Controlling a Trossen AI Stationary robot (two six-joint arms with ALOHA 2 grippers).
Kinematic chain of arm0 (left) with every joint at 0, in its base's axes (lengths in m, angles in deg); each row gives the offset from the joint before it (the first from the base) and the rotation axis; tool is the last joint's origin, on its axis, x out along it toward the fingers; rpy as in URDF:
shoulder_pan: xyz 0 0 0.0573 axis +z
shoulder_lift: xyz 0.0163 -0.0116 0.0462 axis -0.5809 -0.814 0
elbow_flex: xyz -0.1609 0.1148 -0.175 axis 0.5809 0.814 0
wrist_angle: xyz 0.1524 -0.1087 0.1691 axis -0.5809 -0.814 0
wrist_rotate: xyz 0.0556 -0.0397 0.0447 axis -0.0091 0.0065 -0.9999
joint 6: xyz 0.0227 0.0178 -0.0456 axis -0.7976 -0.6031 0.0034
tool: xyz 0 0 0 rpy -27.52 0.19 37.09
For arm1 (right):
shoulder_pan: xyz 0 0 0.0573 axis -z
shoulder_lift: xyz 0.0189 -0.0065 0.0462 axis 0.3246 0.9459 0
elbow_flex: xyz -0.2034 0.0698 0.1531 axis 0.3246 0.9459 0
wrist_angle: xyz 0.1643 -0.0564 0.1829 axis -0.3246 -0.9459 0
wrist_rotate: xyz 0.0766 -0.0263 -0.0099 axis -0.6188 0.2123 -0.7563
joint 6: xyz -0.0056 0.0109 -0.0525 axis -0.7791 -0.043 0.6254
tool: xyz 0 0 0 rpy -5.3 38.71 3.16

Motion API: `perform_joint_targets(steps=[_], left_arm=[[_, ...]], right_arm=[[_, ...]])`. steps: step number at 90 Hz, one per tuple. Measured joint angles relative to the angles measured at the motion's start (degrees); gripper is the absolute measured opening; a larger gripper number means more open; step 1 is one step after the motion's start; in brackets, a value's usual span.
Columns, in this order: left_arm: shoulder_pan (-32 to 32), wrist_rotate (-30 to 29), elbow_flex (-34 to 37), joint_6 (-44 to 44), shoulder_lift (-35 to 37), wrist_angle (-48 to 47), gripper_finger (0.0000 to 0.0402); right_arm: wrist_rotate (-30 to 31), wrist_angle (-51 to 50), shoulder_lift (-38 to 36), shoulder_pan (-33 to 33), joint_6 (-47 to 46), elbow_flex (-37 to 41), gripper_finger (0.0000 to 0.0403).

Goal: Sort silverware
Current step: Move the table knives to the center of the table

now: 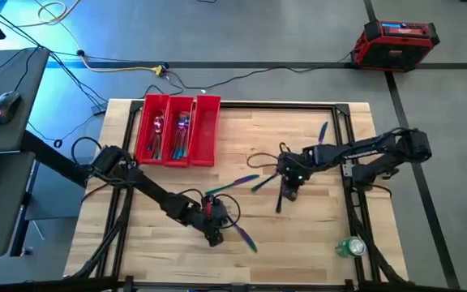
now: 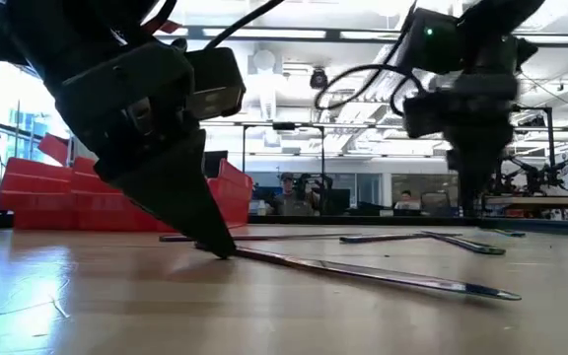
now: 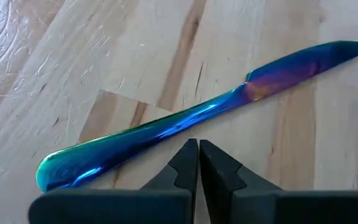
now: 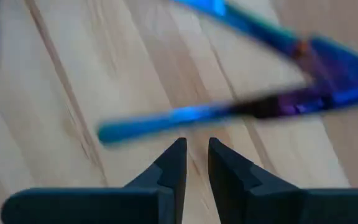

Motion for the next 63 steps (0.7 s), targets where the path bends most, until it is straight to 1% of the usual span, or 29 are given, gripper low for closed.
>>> perform_joint_targets(steps=[6,18,27,38,48,53,63], left_arm=[[0.0,0.0,0.0,0.0,0.0,0.0,0.0],[0.0,0.0,0.0,0.0,0.0,-0.1,0.0],[0.0,0.0,0.0,0.0,0.0,-0.2,0.0],[0.0,0.1,0.0,0.0,0.1,-0.2,0.0],[0.0,0.1,0.0,0.0,0.1,-0.3,0.0],[0.0,0.1,0.0,0.0,0.1,-0.3,0.0],[0.0,0.1,0.0,0.0,0.1,-0.3,0.0]], right_arm=[[0.0,-2.4,0.0,0.0,2.1,0.1,0.0048],[0.0,-0.6,1.7,-0.3,3.2,1.1,0.0037],[-0.2,3.8,5.2,-1.6,3.2,1.1,0.0026],[-2.6,10.6,11.0,-3.6,3.3,0.7,0.0018],[-2.8,12.7,15.2,-4.9,2.8,-1.6,0.0013],[-1.2,14.2,16.7,-5.4,2.0,-3.8,0.0011],[5.1,16.4,18.1,-5.5,0.7,-7.8,0.0008]])
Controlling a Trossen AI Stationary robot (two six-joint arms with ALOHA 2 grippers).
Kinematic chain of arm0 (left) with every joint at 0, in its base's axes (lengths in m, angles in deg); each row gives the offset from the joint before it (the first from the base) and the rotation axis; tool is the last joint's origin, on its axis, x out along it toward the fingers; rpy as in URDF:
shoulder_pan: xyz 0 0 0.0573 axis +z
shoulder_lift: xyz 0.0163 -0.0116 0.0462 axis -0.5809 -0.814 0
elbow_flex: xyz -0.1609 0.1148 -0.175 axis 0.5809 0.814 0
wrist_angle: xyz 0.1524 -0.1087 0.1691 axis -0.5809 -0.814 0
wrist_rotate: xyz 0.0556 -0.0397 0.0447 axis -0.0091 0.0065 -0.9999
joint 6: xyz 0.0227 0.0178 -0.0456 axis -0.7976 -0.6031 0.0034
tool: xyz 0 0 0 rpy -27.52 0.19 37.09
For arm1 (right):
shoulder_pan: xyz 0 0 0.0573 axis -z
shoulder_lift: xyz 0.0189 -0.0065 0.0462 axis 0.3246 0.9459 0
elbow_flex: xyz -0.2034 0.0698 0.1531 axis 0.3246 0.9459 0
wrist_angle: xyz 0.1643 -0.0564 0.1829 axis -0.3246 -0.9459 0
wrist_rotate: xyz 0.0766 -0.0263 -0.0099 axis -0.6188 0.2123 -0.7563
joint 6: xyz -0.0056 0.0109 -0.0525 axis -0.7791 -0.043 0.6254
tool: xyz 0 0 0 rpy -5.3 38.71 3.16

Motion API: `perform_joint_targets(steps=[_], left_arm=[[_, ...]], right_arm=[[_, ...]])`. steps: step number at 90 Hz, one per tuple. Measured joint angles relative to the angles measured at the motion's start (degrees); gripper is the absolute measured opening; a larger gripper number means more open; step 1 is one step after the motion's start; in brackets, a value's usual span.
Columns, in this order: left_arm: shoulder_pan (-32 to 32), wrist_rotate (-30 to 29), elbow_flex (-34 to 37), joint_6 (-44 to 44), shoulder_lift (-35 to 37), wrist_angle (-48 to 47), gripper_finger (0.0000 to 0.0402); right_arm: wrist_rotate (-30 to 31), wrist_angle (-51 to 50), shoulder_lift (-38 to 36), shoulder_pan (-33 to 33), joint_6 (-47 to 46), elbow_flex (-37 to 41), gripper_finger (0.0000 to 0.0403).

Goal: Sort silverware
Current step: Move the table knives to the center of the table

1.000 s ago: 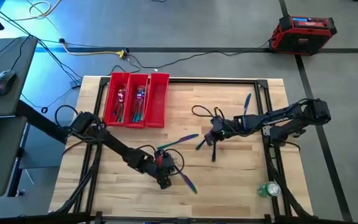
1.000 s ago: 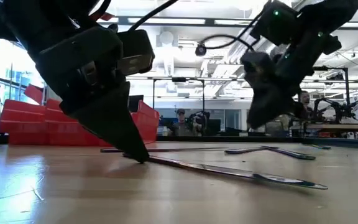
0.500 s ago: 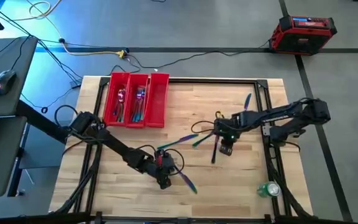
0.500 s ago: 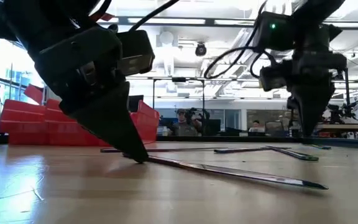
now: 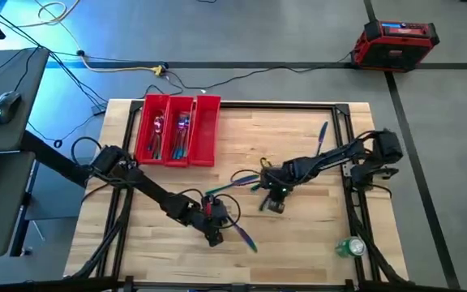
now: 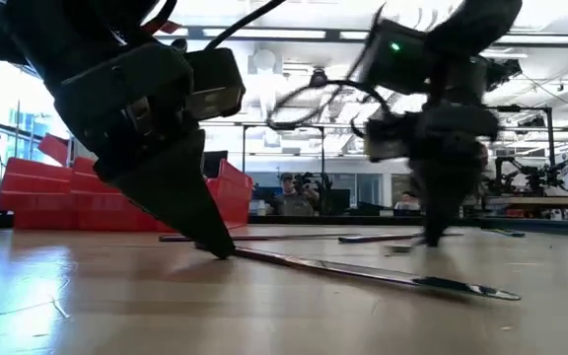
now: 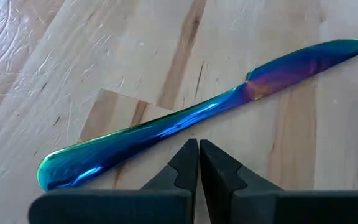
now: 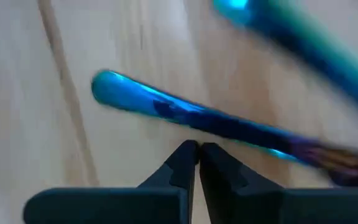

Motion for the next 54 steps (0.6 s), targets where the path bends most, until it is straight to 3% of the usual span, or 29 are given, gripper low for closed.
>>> perform_joint_targets(steps=[9,28,41,54], left_arm=[[0.0,0.0,0.0,0.0,0.0,-0.2,0.0],[-0.2,0.3,0.0,0.0,0.0,-0.3,0.0],[-0.7,0.3,0.0,0.0,0.0,-0.5,0.0],[-1.2,0.2,0.0,-0.1,0.0,-0.9,0.0]], right_arm=[[5.6,1.4,-0.2,0.6,0.4,-3.3,0.0006],[7.2,-6.3,-0.4,2.5,5.2,-8.8,0.0006],[11.2,-14.9,-0.3,5.6,4.6,-8.6,0.0006],[13.1,-15.7,-0.4,6.5,3.1,-4.6,0.0006]])
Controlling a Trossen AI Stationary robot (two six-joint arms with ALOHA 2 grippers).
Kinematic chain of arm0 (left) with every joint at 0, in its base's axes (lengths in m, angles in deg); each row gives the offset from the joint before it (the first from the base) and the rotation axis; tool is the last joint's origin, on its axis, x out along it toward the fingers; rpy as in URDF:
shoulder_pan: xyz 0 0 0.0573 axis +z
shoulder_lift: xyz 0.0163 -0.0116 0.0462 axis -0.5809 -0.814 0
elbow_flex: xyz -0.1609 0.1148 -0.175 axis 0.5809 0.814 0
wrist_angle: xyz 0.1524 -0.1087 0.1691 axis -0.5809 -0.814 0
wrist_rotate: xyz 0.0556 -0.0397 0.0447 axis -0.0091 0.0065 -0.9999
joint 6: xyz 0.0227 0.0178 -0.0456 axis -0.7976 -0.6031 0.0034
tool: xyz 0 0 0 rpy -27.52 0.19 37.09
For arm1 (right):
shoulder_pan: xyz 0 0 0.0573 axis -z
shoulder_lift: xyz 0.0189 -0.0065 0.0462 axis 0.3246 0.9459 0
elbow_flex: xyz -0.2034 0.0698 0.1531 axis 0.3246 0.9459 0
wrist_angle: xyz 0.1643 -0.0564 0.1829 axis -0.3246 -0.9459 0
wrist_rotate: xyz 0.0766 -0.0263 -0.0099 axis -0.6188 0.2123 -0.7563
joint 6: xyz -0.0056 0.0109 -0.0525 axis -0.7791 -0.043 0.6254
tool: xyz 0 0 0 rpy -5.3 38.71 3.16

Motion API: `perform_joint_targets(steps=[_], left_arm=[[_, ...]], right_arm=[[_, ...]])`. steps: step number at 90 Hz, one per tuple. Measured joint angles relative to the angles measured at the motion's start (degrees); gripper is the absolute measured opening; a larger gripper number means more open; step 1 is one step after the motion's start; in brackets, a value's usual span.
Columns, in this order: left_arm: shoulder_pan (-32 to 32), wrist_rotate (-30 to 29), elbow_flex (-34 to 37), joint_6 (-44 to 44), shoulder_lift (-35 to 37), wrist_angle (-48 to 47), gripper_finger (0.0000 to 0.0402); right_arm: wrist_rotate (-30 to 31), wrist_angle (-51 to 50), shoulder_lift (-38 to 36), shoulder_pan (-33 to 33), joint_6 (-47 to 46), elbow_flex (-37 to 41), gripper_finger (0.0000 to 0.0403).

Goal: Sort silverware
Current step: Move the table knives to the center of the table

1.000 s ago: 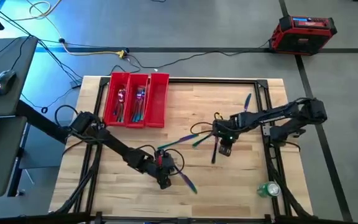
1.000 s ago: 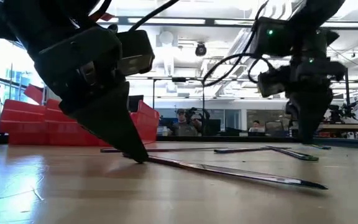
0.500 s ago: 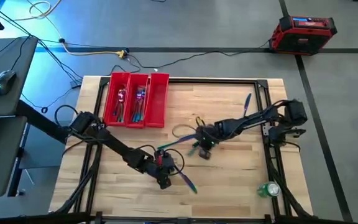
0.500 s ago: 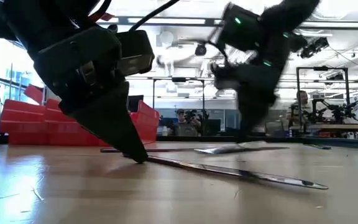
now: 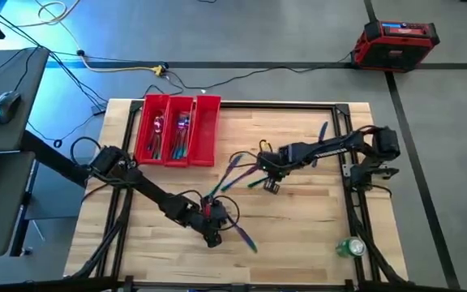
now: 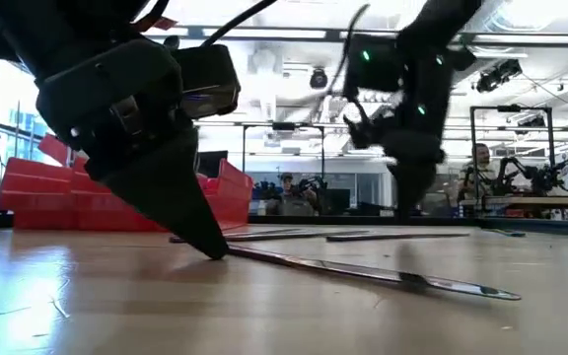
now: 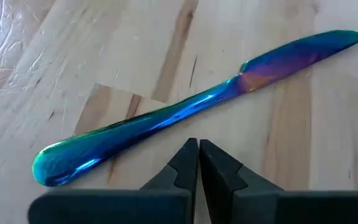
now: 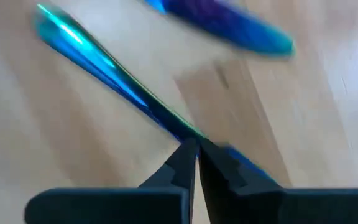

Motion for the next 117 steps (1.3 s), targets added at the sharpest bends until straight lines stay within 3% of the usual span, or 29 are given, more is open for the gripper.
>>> perform_joint_targets(steps=[16,43,53,65,82,102,117], left_arm=[[0.0,-0.1,0.0,-0.2,0.0,0.0,0.0],[0.4,-0.8,0.0,-0.1,0.0,0.0,0.0],[0.4,-1.0,0.0,-0.1,0.0,0.0,0.0],[0.3,-1.0,0.0,-0.1,0.0,0.0,0.0],[0.0,-1.2,0.0,-0.4,0.0,-0.2,0.0],[-0.2,-1.1,0.0,-0.5,0.0,-0.3,0.0],[-0.2,-1.2,0.0,-0.6,0.0,-0.4,0.0]], right_arm=[[-0.3,8.0,-0.4,-0.7,-4.4,5.0,0.0006],[-4.3,23.8,0.3,-4.2,-8.0,3.1,0.0006],[-0.6,16.6,-0.5,-4.0,-6.6,0.0,0.0006],[5.0,0.6,-3.5,-2.5,-6.0,-2.4,0.0006],[10.3,-21.7,-8.7,3.7,-12.4,0.6,0.0006],[12.6,-24.9,-12.4,12.6,-17.9,10.9,0.0006],[12.7,-19.0,-12.4,14.6,-17.7,16.2,0.0001]])
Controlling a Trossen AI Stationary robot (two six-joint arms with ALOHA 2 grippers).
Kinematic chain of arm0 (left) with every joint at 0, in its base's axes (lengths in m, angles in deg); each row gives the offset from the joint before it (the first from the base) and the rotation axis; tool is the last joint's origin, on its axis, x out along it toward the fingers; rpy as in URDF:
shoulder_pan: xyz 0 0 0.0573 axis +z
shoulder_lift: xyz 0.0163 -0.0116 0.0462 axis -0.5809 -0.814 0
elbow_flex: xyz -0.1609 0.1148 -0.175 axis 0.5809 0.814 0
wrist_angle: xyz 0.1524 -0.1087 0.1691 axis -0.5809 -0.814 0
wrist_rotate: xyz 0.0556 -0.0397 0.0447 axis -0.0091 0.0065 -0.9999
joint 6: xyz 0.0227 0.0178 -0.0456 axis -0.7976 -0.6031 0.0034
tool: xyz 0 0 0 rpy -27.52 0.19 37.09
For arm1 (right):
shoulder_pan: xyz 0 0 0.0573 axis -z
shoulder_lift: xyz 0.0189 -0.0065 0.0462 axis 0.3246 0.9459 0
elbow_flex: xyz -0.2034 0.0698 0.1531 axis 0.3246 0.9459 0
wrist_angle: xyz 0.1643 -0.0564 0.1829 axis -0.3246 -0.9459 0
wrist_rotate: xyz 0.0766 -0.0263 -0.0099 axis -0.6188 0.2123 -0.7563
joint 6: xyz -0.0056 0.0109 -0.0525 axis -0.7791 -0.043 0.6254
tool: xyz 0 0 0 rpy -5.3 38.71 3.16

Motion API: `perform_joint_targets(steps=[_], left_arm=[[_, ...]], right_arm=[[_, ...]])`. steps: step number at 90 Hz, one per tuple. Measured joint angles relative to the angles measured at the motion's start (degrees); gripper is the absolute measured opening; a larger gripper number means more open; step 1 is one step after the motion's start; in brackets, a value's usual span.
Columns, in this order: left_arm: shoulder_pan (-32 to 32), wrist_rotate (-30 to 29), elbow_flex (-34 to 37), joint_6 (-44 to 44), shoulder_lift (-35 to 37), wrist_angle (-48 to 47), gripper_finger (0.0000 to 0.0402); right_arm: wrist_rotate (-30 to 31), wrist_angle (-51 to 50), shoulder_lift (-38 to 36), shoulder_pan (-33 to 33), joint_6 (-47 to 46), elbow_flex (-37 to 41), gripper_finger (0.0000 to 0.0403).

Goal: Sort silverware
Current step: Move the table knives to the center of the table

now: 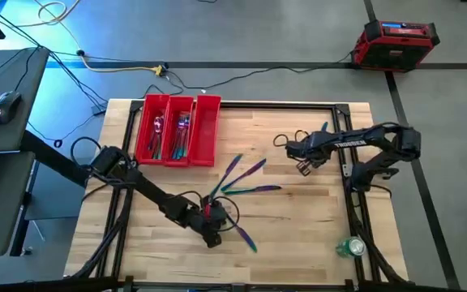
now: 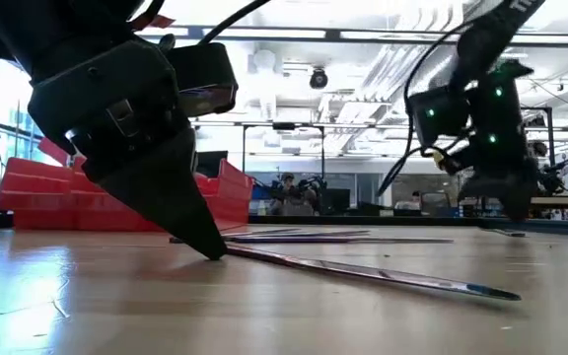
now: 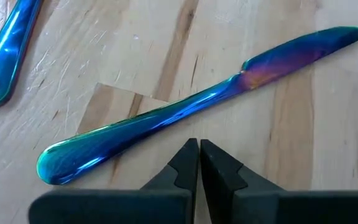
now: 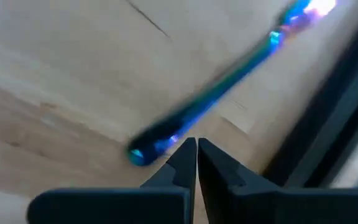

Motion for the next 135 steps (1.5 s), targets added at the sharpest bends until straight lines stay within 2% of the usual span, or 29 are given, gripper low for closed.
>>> perform_joint_targets(steps=[16,32,41,55,65,92,135], left_arm=[[0.0,-0.2,0.0,0.0,0.0,0.0,0.0],[0.0,-1.3,0.0,0.0,0.0,-0.1,0.0],[0.0,-1.4,0.0,0.0,0.0,-0.1,0.0],[0.0,-1.4,0.0,0.0,0.0,-0.2,0.0],[-0.2,-1.4,0.0,0.1,0.0,-0.3,0.0],[-0.5,-1.4,0.0,-0.3,0.0,-0.4,0.0],[-0.4,-1.4,0.0,-0.4,0.0,-0.3,0.0]], right_arm=[[-4.7,3.8,0.0,-1.3,-0.1,0.6,0.0],[-12.5,12.7,0.0,-7.3,-1.1,-3.6,0.0],[-11.9,12.9,0.0,-9.5,-0.9,-7.0,0.0],[-9.6,9.8,0.0,-9.4,0.3,-9.6,0.0],[-9.9,9.4,0.0,-9.8,-2.0,-7.7,0.0],[-6.6,14.2,0.0,-18.8,-13.0,-3.5,0.0],[-3.3,19.5,0.2,-19.3,-12.5,-3.5,0.0]])
